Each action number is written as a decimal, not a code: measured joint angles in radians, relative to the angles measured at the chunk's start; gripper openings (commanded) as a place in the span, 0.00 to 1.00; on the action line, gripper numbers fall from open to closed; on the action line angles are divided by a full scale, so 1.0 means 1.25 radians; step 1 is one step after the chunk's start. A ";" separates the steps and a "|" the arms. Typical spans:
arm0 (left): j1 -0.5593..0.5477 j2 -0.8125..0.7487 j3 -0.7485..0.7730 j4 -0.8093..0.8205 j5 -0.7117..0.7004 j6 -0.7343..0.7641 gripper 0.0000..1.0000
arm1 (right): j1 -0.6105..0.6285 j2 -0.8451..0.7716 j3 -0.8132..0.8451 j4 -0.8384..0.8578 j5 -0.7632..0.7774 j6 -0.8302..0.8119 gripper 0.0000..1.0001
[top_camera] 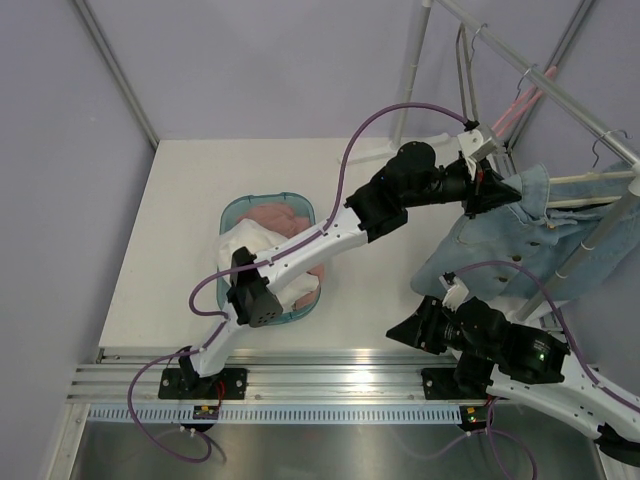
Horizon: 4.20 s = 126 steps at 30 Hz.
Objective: Remove the skirt from the hanger
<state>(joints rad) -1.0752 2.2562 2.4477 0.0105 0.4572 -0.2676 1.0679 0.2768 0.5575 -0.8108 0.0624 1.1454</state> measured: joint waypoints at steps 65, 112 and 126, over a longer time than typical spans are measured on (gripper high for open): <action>0.099 -1.139 -1.011 -0.514 -0.154 -0.021 0.00 | 0.000 0.593 0.614 0.106 0.233 -0.445 0.00; 0.092 -1.265 -1.144 -0.479 -0.383 -0.040 0.00 | 0.000 0.299 0.814 -0.317 0.428 -0.311 0.00; 0.096 -1.231 -1.053 -0.593 -0.526 0.031 0.00 | 0.001 0.258 0.798 -0.218 0.453 -0.352 0.00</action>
<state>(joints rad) -0.9554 0.7177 1.1320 -0.7307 -0.2008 -0.2295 1.0687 0.5995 1.5547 -1.0828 0.6292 0.7052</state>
